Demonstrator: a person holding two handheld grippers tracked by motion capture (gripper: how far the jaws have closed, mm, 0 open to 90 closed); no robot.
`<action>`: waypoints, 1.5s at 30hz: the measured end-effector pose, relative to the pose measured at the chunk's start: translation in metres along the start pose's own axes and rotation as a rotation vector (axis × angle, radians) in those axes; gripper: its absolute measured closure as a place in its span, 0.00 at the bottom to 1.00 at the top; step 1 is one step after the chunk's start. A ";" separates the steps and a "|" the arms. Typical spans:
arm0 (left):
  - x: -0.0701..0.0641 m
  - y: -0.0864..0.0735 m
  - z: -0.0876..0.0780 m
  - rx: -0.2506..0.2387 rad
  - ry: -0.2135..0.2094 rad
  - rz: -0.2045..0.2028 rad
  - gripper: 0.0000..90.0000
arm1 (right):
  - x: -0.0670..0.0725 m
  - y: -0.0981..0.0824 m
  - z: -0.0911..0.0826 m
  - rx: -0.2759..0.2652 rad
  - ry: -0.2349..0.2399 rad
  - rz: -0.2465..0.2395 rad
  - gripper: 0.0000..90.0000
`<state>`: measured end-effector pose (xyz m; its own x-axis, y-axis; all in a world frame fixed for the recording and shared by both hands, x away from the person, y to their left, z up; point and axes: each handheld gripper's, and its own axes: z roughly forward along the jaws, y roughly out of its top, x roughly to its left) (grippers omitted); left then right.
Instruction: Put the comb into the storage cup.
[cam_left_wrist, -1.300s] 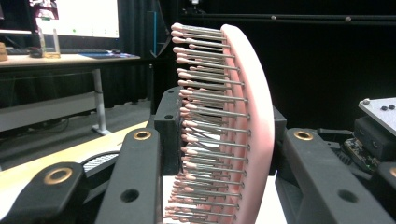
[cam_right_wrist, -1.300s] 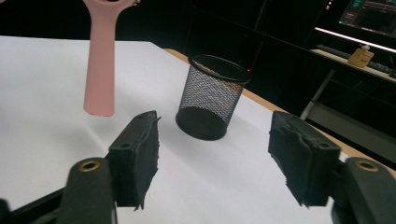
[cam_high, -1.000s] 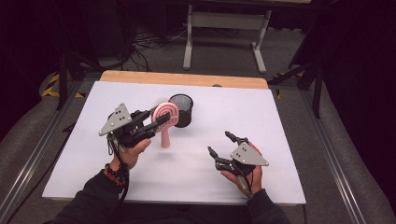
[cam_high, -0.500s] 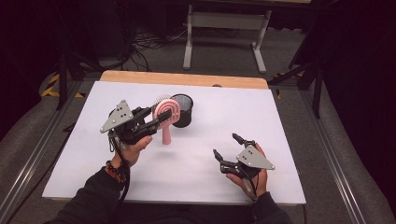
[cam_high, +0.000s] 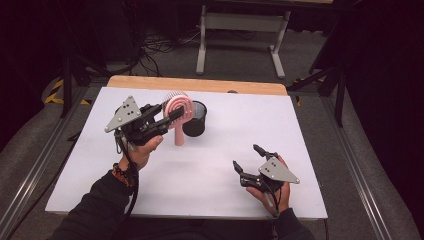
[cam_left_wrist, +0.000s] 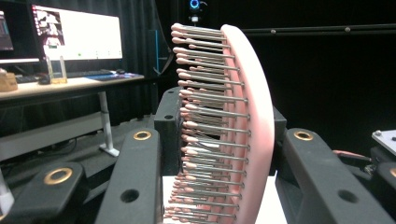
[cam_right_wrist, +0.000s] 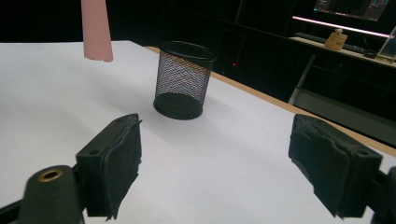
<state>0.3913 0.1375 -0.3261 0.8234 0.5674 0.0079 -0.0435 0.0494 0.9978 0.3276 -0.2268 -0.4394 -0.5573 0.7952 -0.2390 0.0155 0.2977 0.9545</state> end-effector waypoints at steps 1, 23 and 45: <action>0.001 0.002 0.000 -0.005 -0.002 -0.001 0.71 | 0.000 0.000 0.000 0.000 0.001 -0.001 0.20; 0.014 0.041 0.030 -0.038 0.015 0.089 0.71 | -0.006 0.002 -0.006 -0.047 -0.048 0.039 0.22; 0.043 0.042 0.086 -0.029 0.018 0.102 0.71 | -0.004 0.001 -0.005 -0.007 -0.123 0.019 0.22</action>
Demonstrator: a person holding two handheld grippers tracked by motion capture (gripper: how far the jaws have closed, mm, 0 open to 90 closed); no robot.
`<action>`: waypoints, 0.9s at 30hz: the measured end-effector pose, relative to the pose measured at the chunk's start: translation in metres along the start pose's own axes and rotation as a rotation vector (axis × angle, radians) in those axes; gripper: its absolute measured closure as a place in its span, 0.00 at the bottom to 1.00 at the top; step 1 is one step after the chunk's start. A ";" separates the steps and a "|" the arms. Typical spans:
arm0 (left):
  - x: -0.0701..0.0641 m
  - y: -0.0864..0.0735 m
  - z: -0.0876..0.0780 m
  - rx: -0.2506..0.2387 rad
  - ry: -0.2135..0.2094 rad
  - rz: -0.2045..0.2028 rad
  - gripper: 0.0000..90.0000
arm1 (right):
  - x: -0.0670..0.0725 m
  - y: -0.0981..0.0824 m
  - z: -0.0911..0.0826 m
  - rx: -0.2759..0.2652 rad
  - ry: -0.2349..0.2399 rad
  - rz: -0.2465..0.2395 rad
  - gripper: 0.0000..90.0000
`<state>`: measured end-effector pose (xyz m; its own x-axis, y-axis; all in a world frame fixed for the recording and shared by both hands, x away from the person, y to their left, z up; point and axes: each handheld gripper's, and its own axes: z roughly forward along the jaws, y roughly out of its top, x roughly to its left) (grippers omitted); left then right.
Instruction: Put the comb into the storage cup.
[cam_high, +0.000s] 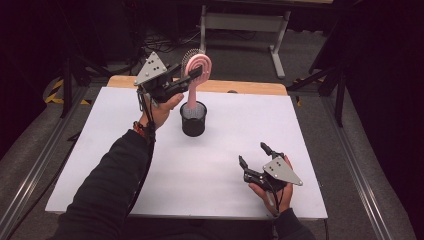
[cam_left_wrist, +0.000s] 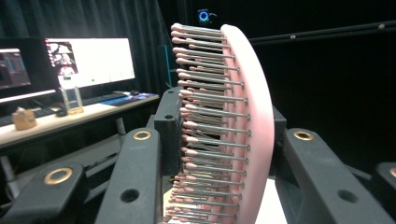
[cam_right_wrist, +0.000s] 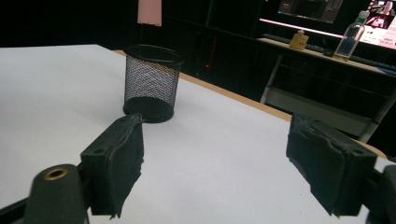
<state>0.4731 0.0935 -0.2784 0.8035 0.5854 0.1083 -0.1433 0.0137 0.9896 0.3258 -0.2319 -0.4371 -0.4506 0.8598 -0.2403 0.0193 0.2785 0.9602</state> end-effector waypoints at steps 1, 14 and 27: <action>0.001 -0.002 0.003 0.001 0.004 0.000 0.71 | 0.001 0.000 0.000 -0.003 0.004 -0.005 0.22; 0.009 -0.029 0.018 0.012 0.029 -0.057 0.71 | 0.005 0.001 0.001 -0.001 0.017 -0.026 0.22; 0.006 -0.056 0.015 0.041 0.044 -0.104 0.71 | 0.012 0.002 0.004 0.013 0.029 -0.052 0.22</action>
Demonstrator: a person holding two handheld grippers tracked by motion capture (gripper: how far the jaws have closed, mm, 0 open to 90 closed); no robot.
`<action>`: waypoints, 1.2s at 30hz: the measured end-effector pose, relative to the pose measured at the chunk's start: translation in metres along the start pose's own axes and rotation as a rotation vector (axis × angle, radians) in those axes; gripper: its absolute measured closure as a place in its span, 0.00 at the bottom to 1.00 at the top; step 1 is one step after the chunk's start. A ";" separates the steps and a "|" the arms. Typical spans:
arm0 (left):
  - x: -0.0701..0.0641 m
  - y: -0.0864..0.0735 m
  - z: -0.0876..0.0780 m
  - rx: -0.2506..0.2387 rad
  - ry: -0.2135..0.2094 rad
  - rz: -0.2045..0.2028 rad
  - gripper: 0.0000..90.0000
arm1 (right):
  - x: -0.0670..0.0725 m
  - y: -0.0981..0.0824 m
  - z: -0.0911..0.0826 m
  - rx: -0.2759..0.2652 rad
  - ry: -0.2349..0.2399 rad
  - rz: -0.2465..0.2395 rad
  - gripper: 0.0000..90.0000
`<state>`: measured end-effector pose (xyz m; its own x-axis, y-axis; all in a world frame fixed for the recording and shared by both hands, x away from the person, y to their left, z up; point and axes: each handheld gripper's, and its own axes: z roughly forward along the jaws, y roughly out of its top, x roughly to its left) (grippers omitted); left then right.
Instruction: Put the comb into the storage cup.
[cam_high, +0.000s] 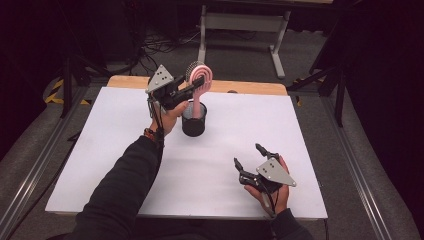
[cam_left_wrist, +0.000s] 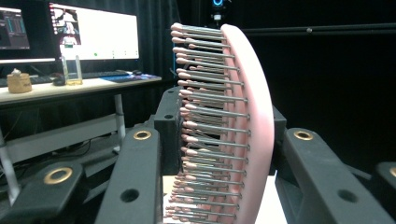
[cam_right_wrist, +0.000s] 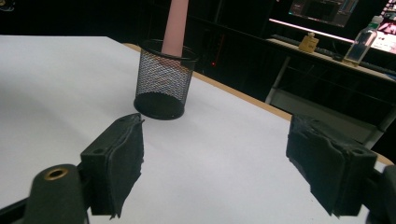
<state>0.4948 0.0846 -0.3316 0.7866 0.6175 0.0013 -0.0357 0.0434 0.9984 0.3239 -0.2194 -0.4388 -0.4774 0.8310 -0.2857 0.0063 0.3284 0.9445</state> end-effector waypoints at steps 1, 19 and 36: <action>0.000 -0.002 0.000 0.008 -0.007 -0.005 0.71 | 0.002 0.000 0.001 0.001 0.005 -0.009 0.22; 0.000 -0.025 0.000 0.054 0.020 -0.064 0.70 | 0.006 -0.001 0.006 0.025 0.030 -0.021 0.21; 0.009 -0.038 0.000 0.083 0.014 -0.160 0.70 | 0.004 -0.001 0.005 0.018 -0.015 -0.013 0.22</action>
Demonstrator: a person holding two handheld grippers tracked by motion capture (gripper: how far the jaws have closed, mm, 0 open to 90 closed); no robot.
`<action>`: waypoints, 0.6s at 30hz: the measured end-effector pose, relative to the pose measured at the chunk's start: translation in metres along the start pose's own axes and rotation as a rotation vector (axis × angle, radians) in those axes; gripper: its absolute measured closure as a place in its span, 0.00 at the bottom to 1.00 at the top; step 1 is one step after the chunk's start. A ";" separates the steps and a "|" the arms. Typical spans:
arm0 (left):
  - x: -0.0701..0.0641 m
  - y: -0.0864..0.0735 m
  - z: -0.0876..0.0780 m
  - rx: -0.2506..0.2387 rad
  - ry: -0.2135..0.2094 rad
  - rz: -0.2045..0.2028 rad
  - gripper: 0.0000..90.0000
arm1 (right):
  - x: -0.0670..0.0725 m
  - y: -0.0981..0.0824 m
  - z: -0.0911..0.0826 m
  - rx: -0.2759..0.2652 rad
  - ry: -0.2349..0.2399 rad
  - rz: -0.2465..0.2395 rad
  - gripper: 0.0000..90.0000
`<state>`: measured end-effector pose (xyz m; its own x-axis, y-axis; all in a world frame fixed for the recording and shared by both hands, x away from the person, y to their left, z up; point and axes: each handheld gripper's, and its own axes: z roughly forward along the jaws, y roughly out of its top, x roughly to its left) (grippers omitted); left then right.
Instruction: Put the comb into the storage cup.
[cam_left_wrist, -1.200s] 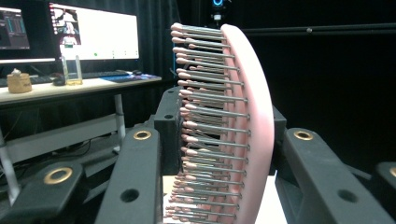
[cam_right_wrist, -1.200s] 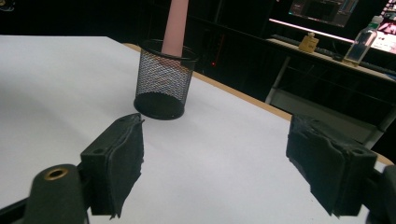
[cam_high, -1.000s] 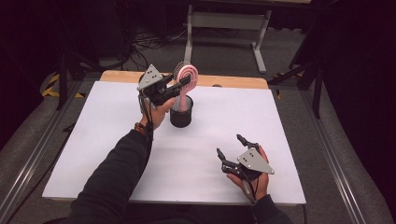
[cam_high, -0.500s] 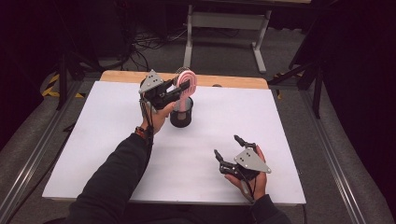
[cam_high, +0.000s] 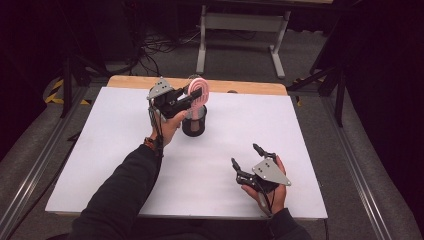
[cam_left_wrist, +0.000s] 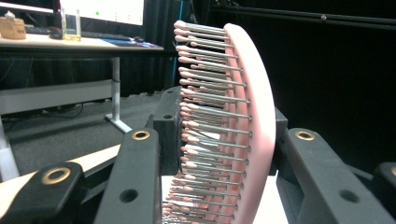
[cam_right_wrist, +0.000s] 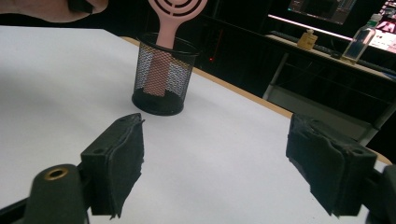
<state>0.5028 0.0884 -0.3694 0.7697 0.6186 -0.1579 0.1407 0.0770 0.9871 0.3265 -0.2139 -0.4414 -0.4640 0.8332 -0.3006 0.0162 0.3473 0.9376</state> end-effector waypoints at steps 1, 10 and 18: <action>0.001 -0.001 0.000 0.003 0.001 -0.009 0.70 | -0.001 0.000 0.000 0.000 -0.004 0.002 0.22; 0.010 -0.011 0.005 0.009 -0.021 -0.067 0.69 | -0.001 0.000 0.000 0.007 0.006 -0.002 0.22; 0.010 -0.011 0.007 0.021 -0.027 -0.057 0.68 | 0.000 0.000 0.001 0.013 0.017 -0.010 0.25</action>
<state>0.5129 0.0884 -0.3822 0.7765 0.5925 -0.2145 0.1971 0.0950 0.9758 0.3272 -0.2136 -0.4416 -0.4792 0.8222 -0.3073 0.0229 0.3616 0.9320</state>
